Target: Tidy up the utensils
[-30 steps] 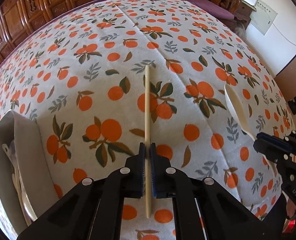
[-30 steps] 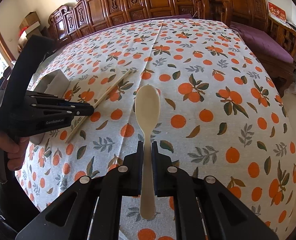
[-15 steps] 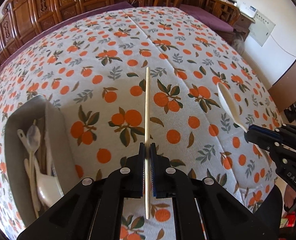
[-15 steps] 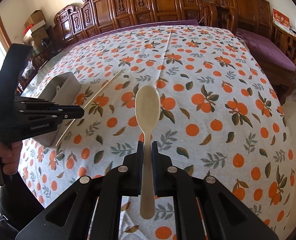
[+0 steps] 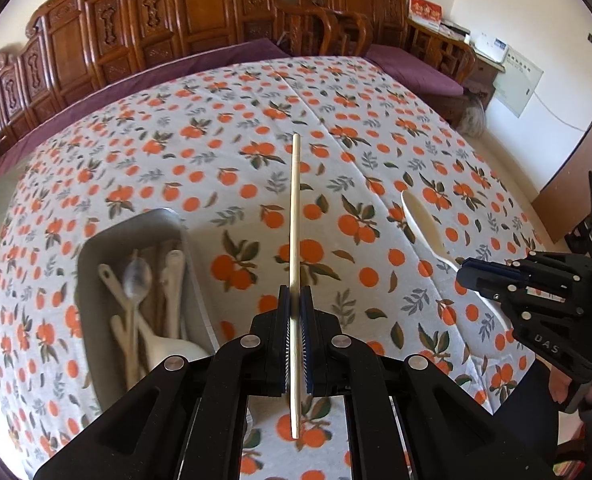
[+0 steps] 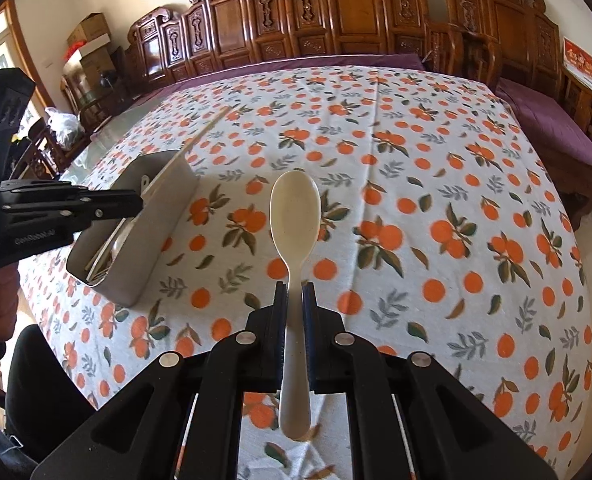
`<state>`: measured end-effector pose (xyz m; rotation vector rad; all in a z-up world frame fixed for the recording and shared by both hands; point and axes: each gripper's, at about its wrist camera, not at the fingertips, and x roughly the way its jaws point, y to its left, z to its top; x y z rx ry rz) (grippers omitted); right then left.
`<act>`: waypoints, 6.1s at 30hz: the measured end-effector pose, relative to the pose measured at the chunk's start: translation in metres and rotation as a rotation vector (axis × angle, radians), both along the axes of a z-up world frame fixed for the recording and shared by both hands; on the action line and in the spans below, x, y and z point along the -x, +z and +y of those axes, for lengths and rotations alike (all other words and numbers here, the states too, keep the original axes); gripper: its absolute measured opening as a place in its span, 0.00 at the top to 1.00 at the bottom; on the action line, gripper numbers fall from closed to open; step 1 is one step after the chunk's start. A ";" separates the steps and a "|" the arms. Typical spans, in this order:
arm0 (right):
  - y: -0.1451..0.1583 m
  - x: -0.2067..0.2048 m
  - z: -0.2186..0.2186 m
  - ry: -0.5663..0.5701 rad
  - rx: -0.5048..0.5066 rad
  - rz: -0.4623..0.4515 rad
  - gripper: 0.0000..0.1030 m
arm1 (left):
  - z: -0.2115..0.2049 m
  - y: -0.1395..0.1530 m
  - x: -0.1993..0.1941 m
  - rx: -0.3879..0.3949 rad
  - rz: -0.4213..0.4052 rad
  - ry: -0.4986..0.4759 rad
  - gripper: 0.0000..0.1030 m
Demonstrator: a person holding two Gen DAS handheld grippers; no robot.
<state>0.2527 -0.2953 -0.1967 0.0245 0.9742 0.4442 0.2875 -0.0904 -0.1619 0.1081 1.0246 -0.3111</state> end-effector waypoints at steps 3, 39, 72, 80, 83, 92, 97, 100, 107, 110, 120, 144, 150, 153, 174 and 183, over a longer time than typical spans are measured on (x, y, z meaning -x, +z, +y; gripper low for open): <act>0.002 -0.001 0.010 0.015 -0.001 0.000 0.91 | 0.015 0.005 0.003 0.005 -0.010 0.018 0.96; -0.008 -0.009 0.051 0.075 0.008 0.024 0.91 | 0.105 -0.059 -0.012 -0.043 0.116 0.162 0.96; 0.014 -0.008 0.099 0.159 0.000 -0.012 0.91 | 0.132 -0.018 0.006 0.004 0.022 0.226 0.82; 0.022 -0.008 0.122 0.193 -0.001 -0.022 0.91 | 0.149 -0.014 0.013 0.007 0.008 0.258 0.62; 0.024 -0.008 0.131 0.207 -0.001 -0.025 0.91 | 0.157 -0.014 0.017 0.013 0.003 0.278 0.46; 0.027 -0.015 0.164 0.250 -0.023 -0.015 0.91 | 0.177 -0.014 0.027 0.016 -0.004 0.317 0.29; 0.024 -0.026 0.191 0.271 -0.051 0.011 0.91 | 0.191 -0.013 0.031 0.017 -0.010 0.341 0.28; 0.021 -0.032 0.206 0.278 -0.063 0.031 0.91 | 0.198 -0.012 0.034 0.022 -0.013 0.353 0.28; 0.004 -0.048 0.235 0.266 -0.064 0.084 0.91 | 0.210 -0.009 0.039 0.029 -0.023 0.373 0.28; -0.003 -0.054 0.242 0.251 -0.061 0.099 0.91 | 0.213 -0.008 0.041 0.030 -0.025 0.376 0.28; -0.009 -0.057 0.253 0.230 -0.085 0.129 0.89 | 0.216 -0.004 0.047 0.029 -0.034 0.387 0.28; 0.112 0.042 0.135 0.077 -0.061 -0.212 0.27 | 0.149 0.082 0.097 0.035 -0.253 0.322 0.08; 0.149 0.068 0.100 -0.001 -0.065 -0.318 0.03 | 0.126 0.119 0.115 0.059 -0.346 0.289 0.08; 0.166 0.079 0.087 -0.031 -0.064 -0.361 0.03 | 0.117 0.135 0.127 0.065 -0.382 0.288 0.08; 0.235 0.137 0.054 -0.085 -0.097 -0.517 0.03 | 0.091 0.184 0.181 0.041 -0.487 0.257 0.08; 0.236 0.140 0.054 -0.086 -0.099 -0.517 0.03 | 0.092 0.184 0.184 0.041 -0.496 0.268 0.08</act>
